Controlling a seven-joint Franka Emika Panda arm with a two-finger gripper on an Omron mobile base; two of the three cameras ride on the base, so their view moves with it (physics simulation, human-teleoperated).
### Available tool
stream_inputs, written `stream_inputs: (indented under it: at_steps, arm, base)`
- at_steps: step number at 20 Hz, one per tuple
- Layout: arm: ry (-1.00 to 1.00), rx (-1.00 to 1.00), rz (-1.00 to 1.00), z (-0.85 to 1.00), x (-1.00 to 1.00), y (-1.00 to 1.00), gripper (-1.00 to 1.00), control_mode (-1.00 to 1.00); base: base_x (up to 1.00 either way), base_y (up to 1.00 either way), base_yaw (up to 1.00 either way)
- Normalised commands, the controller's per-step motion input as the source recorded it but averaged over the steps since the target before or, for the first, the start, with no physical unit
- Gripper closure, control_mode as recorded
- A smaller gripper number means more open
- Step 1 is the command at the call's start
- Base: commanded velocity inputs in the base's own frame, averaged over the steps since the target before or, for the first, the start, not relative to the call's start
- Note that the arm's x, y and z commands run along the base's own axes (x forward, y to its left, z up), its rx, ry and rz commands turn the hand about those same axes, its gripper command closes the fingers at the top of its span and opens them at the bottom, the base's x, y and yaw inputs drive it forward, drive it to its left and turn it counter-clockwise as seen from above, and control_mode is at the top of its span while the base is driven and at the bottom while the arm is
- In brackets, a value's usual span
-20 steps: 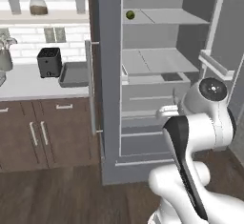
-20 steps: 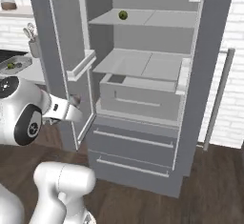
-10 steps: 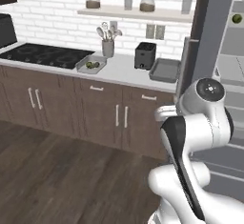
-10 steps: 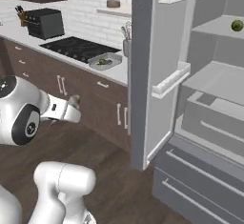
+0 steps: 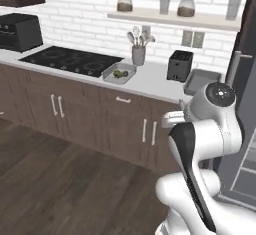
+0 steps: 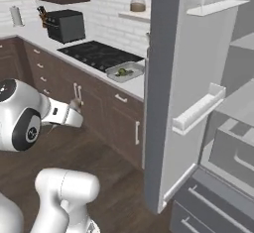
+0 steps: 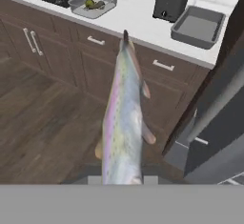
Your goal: Place one lime and one fish in each tupperware on the nearby counter, to pack two identical lunches.
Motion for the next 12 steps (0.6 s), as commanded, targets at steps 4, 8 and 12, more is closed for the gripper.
stream_inputs:
  at_steps: [4,8,12]
  arm:
    - [0.0,0.0,0.0,0.0,0.0,0.0,1.0,1.0]
    - [0.0,0.0,0.0,0.0,0.0,0.0,1.0,1.0]
    - [0.0,0.0,0.0,0.0,0.0,0.0,1.0,1.0]
  base:
    - [1.0,0.14,0.04]
    - [1.0,0.24,0.0]
    - [1.0,0.2,-0.06]
